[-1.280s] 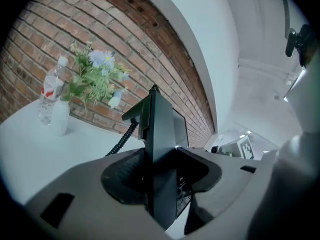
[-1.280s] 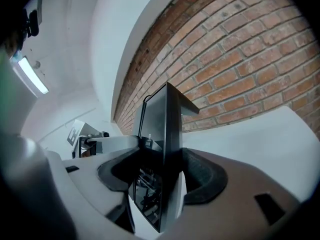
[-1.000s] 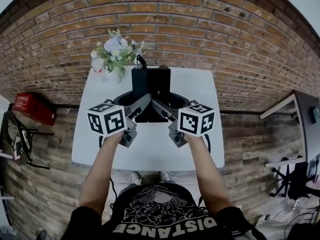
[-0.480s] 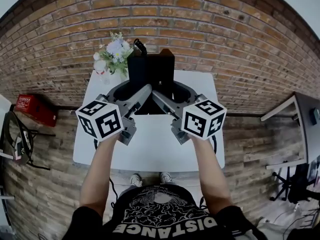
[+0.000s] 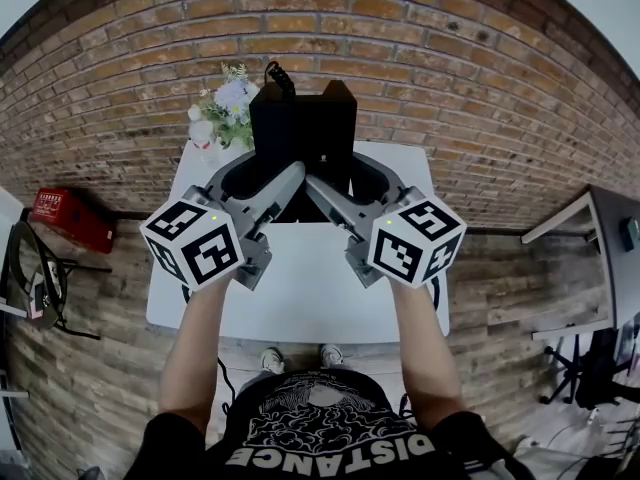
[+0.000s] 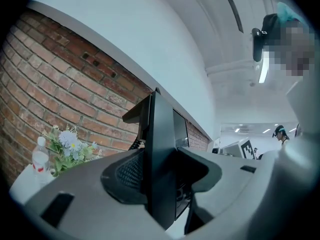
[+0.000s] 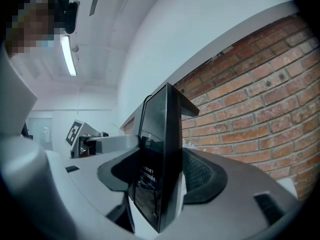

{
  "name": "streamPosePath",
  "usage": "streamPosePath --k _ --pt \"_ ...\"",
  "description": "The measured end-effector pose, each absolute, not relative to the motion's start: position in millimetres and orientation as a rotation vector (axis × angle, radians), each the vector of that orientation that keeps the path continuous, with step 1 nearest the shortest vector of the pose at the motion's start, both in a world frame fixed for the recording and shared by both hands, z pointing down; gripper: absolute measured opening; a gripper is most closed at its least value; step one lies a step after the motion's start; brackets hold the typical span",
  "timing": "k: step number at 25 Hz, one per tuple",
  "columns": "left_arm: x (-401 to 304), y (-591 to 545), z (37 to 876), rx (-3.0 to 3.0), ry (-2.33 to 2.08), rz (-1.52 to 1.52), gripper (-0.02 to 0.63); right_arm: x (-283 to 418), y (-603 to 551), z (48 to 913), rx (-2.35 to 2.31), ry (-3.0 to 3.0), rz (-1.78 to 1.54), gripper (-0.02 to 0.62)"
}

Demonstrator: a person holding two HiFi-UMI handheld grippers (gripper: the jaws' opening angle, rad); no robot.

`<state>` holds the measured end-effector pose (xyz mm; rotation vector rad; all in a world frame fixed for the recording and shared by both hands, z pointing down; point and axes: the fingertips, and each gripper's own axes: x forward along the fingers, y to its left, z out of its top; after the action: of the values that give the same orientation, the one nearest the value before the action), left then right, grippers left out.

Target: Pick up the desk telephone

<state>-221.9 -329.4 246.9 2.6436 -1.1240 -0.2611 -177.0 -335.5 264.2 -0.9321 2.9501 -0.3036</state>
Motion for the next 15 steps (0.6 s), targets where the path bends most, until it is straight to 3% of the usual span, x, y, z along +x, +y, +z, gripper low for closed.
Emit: streamPosePath --k 15 --pt "-221.7 -328.0 256.1 2.636 -1.11 -0.25 0.198 -177.0 -333.4 273.3 -0.947 2.952 -0.314 0.263"
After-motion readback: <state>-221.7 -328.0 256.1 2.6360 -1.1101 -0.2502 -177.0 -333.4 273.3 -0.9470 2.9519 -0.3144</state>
